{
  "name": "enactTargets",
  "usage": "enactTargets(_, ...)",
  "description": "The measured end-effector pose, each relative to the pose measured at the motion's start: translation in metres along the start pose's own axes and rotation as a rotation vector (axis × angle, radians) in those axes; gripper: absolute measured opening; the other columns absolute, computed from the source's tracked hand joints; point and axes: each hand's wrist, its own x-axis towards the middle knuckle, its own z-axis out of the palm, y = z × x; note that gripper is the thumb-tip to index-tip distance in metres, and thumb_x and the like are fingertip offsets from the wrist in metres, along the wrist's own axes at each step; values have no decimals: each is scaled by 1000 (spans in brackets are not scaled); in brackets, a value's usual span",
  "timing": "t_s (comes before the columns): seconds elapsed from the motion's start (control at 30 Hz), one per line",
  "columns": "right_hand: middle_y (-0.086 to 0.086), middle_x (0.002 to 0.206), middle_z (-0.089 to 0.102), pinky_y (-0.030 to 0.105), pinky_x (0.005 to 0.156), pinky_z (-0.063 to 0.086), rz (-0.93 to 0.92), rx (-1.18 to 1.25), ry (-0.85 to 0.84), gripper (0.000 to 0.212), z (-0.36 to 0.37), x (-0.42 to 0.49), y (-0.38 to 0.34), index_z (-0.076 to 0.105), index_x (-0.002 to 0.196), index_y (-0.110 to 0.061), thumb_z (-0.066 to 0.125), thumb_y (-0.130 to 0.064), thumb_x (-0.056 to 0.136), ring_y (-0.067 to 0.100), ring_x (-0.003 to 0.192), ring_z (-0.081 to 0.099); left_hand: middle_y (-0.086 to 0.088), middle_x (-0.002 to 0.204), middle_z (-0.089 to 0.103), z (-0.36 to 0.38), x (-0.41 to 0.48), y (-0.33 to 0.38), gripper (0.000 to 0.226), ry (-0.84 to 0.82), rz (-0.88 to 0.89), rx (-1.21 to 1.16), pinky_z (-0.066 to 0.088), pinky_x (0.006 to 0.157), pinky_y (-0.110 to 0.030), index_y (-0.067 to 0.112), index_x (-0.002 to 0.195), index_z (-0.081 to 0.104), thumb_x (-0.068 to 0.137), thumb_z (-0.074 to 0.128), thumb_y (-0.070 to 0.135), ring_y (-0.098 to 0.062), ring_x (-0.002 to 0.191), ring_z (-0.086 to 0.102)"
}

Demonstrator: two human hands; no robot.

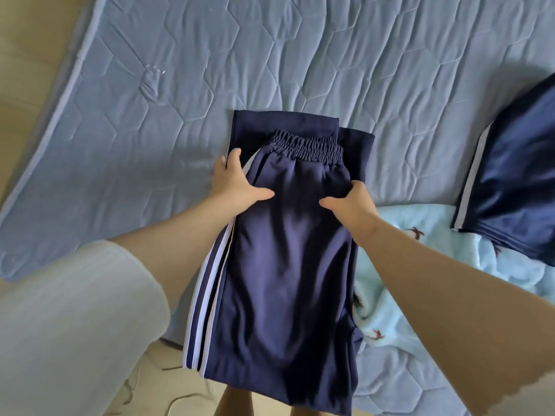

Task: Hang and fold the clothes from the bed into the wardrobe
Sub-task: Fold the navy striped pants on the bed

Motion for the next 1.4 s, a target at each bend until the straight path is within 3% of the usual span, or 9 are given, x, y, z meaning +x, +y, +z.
enactTargets(0.2,10,97,69,41,82,56,-7,314,-76,19,7,13,-10,63,85,-18,75,-14,72,27,89,66,-9,148,19,1,16,-10,100,-29,-24,50,29,110,-41,26,143,28,61,85,29,-28,136,26)
enactTargets(0.43,-7,66,71,24,55,56,-18,592,-205,26,-2,14,-12,66,80,-22,69,3,75,11,62,69,-7,105,62,-6,18,-7,43,53,20,-133,39,75,-24,18,115,60,74,71,9,-25,93,54)
enactTargets(0.63,-4,61,62,20,52,52,-53,584,52,19,-28,-2,5,62,69,-14,65,4,71,11,59,59,16,65,52,-8,1,5,26,40,172,-287,35,58,-7,27,86,64,77,62,3,4,58,49)
enactTargets(0.8,1,110,61,27,75,47,-1,247,176,39,-30,9,11,53,113,-20,62,-8,77,22,98,55,-7,132,47,9,5,18,55,-188,121,93,38,93,-27,15,138,38,87,57,11,-24,116,49)
enactTargets(0.9,3,145,31,39,101,27,-123,-258,374,73,-18,-8,23,30,140,-24,61,-12,76,28,125,34,-11,146,30,18,-26,12,66,31,215,376,36,96,-43,15,140,34,81,63,13,-36,123,40)
enactTargets(1.03,13,104,57,42,80,38,-525,-494,458,40,12,-65,49,65,100,-12,69,-1,62,36,91,53,-19,109,60,29,-84,-14,52,233,586,449,49,74,-44,5,110,65,60,66,-9,-39,91,60)
enactTargets(1.17,6,61,57,31,49,48,-715,-602,221,33,39,-116,97,65,65,-12,83,-3,39,29,56,58,-10,71,58,38,-135,-53,24,4,792,565,49,53,-32,6,81,69,67,51,2,-30,61,58)
enactTargets(1.3,-3,60,59,24,49,50,-727,-716,5,42,63,-150,146,69,66,-19,87,-15,29,22,54,60,-2,80,66,49,-170,-92,44,-274,808,695,53,58,-26,17,81,72,39,80,11,-23,76,66)
enactTargets(1.4,-3,74,69,28,63,56,-686,-816,-27,57,75,-170,170,75,80,-18,90,-30,27,23,73,68,-11,126,57,56,-183,-112,68,-369,727,797,45,96,-35,19,117,63,52,82,29,-27,123,51)
